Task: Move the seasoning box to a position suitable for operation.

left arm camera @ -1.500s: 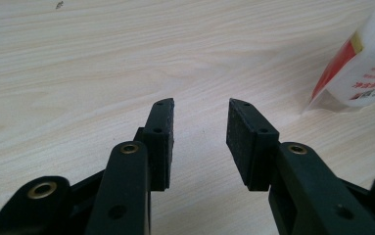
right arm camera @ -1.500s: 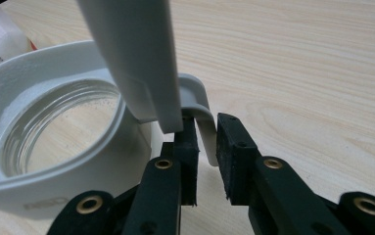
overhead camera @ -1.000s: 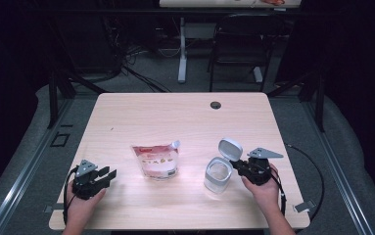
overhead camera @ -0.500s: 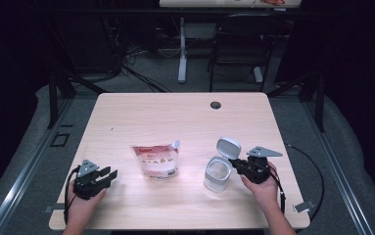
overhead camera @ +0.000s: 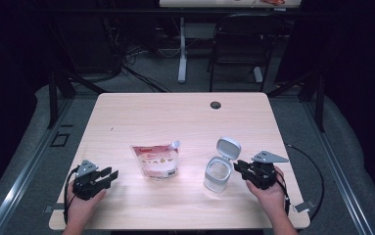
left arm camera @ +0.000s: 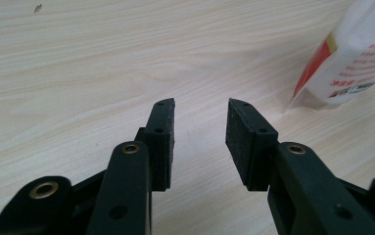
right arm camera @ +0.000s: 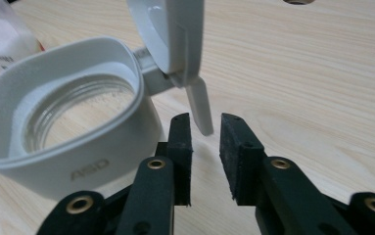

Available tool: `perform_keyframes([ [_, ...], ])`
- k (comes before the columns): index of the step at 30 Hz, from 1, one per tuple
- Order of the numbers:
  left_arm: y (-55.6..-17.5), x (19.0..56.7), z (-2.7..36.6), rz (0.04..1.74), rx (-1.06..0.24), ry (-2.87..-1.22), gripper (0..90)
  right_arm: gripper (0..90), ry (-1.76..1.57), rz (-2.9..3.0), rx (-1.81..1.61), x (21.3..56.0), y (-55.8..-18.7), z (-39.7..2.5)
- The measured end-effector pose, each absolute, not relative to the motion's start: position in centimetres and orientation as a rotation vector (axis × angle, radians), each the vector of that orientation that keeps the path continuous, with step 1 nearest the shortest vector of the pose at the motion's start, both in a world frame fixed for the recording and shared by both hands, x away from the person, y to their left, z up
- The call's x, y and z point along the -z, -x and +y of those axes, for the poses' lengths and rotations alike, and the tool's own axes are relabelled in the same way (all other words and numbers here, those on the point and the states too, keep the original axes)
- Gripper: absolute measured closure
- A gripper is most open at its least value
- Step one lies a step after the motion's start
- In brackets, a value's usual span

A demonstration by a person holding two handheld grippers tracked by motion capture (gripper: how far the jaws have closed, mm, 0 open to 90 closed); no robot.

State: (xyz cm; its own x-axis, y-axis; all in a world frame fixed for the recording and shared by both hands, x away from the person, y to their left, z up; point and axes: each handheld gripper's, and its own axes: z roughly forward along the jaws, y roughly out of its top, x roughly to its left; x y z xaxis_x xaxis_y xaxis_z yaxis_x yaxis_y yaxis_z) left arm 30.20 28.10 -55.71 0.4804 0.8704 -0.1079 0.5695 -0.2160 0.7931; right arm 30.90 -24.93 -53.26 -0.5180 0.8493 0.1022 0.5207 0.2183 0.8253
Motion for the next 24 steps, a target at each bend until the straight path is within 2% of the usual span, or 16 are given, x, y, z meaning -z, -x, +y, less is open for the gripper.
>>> perform_keyframes([
  [11,-30.5,55.3,27.6,1.186,-0.446,-1.901,55.2,55.1,-1.274,2.087,-1.186,52.7,-29.4,-25.8],
  [15,-30.5,55.2,27.4,1.180,-0.466,-1.907,55.1,49.4,-1.274,2.076,-1.191,52.8,-29.1,-25.9],
  [20,-30.4,54.8,27.3,1.197,-0.489,-1.904,55.8,48.5,-1.296,2.060,-1.233,52.8,-28.8,-26.1],
  [24,-30.2,54.5,27.1,1.191,-0.466,-1.887,55.6,55.4,-1.269,2.056,-1.192,53.0,-28.4,-26.0],
])
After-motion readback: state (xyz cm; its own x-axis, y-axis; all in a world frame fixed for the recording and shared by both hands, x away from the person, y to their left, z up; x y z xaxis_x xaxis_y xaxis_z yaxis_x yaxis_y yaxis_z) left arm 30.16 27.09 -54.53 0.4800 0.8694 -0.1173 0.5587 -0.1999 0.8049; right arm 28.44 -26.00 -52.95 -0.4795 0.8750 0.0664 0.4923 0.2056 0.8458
